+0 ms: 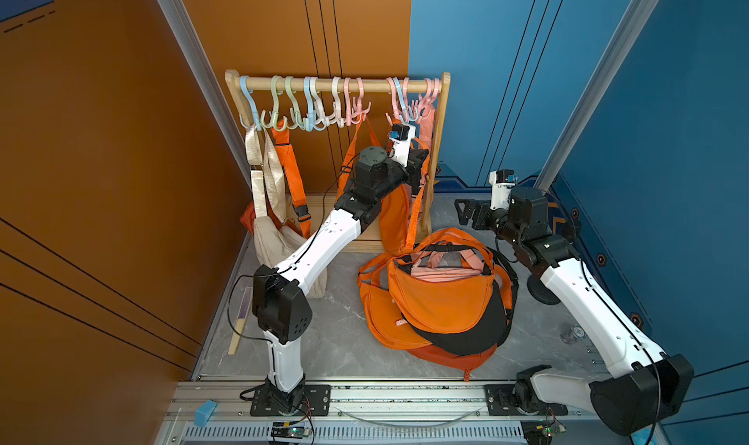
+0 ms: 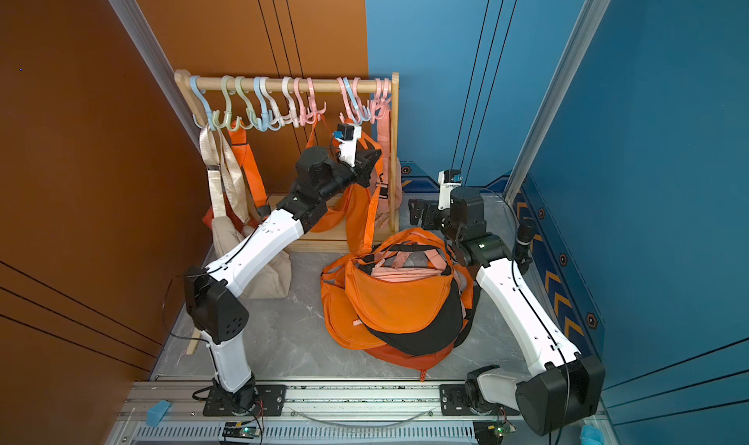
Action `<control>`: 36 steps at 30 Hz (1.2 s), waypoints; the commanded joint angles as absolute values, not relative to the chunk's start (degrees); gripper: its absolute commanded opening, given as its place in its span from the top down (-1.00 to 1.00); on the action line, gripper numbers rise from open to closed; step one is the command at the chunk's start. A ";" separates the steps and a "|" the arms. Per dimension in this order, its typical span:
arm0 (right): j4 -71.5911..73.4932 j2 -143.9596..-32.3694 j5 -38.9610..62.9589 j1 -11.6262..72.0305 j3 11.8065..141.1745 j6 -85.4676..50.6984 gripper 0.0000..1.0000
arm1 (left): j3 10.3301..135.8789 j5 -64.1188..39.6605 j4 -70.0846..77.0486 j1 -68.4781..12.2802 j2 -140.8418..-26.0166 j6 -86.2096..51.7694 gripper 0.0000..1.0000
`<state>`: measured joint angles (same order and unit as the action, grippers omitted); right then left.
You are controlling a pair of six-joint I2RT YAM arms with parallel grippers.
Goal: Take the bag off the hook
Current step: Adjust the bag at the hook.
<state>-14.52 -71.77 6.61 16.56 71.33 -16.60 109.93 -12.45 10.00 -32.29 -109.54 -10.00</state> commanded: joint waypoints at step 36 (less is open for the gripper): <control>-15.42 -72.90 6.50 19.41 72.95 -16.99 -1.00 | 97.99 -6.74 16.25 -35.33 -108.04 -11.07 -0.17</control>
<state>-14.66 -71.61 7.31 18.85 70.06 -16.78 101.51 -7.03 12.23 -34.89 -112.31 -11.20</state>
